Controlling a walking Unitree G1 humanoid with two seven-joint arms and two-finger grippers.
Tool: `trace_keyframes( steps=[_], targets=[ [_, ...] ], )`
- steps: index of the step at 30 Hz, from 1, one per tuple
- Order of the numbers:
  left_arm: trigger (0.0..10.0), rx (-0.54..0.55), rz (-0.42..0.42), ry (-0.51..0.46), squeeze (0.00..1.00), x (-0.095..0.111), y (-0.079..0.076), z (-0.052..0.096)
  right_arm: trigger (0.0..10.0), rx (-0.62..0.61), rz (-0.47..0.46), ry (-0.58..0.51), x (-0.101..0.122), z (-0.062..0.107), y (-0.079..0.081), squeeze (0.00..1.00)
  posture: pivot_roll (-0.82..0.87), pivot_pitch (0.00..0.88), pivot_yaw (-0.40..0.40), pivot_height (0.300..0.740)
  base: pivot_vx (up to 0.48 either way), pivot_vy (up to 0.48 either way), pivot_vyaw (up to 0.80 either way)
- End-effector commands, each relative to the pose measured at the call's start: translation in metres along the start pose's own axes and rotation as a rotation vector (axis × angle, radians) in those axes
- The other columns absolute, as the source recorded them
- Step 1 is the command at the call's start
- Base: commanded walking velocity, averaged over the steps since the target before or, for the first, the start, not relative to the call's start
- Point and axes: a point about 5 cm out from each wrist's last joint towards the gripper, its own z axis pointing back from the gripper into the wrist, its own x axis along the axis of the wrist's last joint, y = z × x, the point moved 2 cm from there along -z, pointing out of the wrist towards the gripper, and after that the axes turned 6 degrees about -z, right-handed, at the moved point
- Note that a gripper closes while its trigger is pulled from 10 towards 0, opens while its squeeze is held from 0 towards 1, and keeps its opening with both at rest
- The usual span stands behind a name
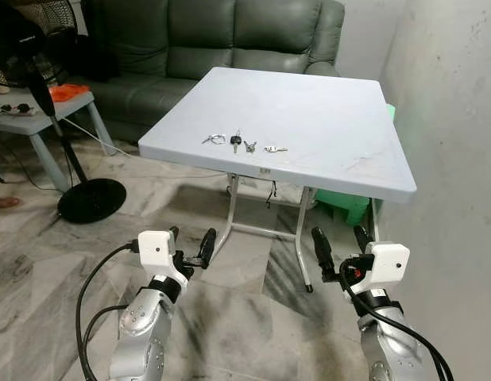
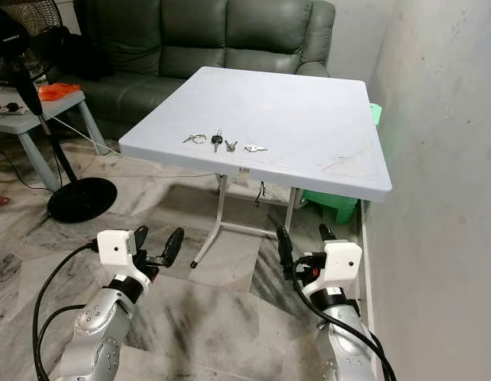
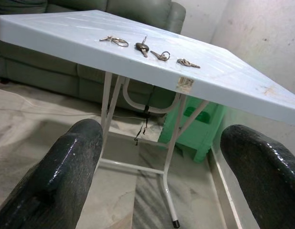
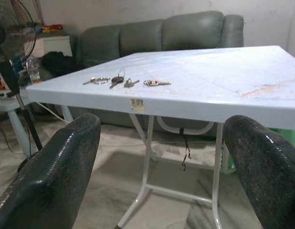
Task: Hang keys on a hook
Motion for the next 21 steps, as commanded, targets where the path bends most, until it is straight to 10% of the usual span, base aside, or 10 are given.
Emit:
trace_keyframes(
  steps=[1,21],
  targets=[
    [10.0,-0.001,-0.01,-0.019,0.0,0.0098,0.0013,-0.0034,10.0,0.0,0.004,-0.024,0.0098,-0.0042,0.0,0.0,0.0,0.0,-0.014,0.74,0.0,0.0,0.0],
    [10.0,-0.037,-0.046,-0.004,0.0,0.0148,-0.0063,-0.0132,10.0,-0.011,0.001,-0.001,0.0084,-0.0044,-0.0009,0.0,0.0,0.0,-0.011,0.74,0.088,0.0,0.0]
  ],
)
